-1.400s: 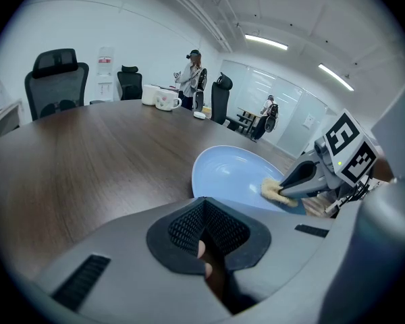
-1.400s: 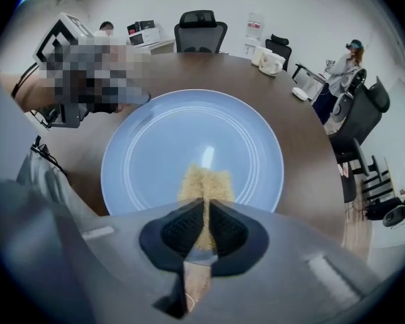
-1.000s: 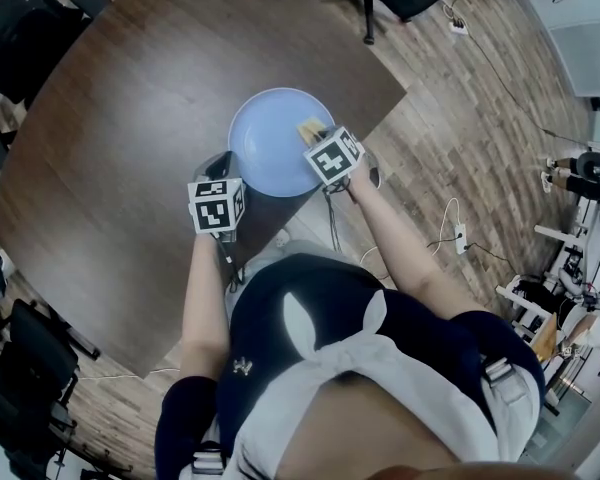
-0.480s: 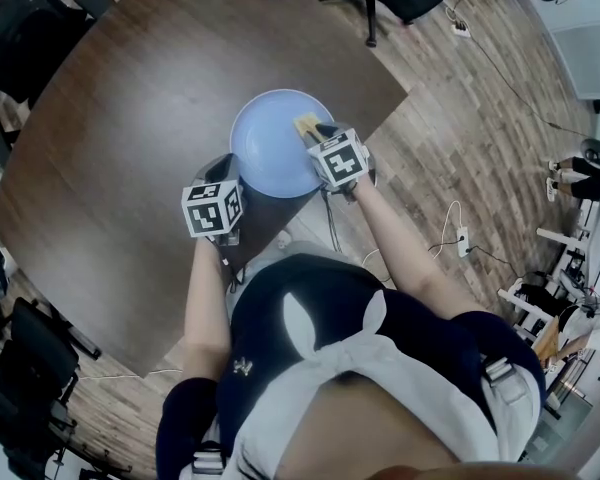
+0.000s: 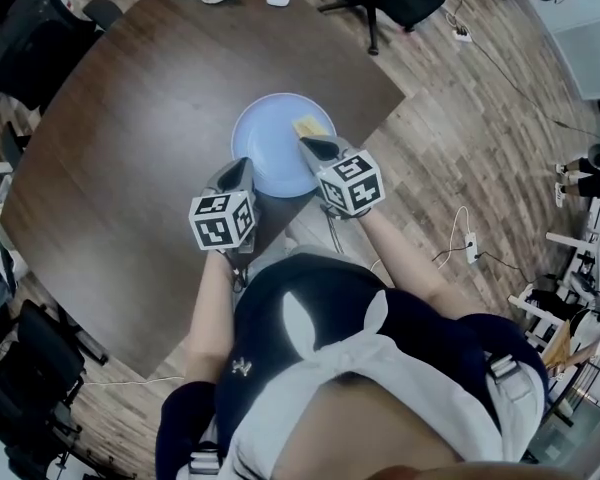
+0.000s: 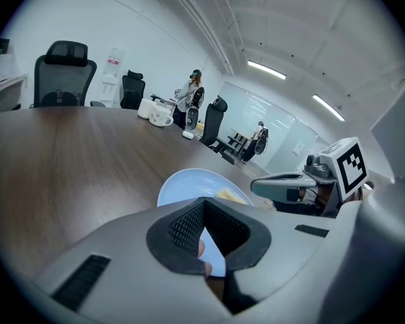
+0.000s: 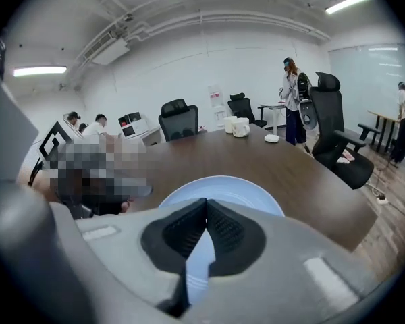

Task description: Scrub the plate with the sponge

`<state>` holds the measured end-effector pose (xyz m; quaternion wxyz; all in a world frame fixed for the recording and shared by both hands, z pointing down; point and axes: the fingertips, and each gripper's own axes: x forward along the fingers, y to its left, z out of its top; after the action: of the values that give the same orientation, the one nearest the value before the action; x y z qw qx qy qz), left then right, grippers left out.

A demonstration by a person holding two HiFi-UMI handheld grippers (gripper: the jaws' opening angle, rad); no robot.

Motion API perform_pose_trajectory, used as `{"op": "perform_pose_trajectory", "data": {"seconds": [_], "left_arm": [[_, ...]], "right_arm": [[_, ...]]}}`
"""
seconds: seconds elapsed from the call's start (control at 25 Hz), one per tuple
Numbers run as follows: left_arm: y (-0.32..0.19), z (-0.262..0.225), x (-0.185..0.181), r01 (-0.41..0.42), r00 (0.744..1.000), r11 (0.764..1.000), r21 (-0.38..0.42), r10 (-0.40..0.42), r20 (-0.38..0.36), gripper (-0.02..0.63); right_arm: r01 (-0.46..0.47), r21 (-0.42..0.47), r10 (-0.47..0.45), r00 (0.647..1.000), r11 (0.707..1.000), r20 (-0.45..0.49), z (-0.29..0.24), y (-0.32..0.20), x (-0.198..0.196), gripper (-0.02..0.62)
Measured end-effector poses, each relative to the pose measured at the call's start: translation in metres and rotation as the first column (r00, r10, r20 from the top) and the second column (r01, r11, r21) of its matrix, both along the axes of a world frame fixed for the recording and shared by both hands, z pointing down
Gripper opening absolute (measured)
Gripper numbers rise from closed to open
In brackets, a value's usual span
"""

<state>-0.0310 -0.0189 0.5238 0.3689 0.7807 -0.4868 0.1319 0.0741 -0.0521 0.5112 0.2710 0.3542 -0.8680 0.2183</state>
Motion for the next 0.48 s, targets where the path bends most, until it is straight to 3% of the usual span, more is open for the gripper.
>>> {"op": "perform_pose_trajectory", "data": {"seconds": [0.48], "left_arm": [[0.046,-0.027,0.036,-0.085,0.996,0.996,0.026,0.085,0.011,0.006]], "right_arm": [[0.019,0.015,-0.020,1.000,1.000,0.024,-0.024,0.056,0.008,-0.002]]}}
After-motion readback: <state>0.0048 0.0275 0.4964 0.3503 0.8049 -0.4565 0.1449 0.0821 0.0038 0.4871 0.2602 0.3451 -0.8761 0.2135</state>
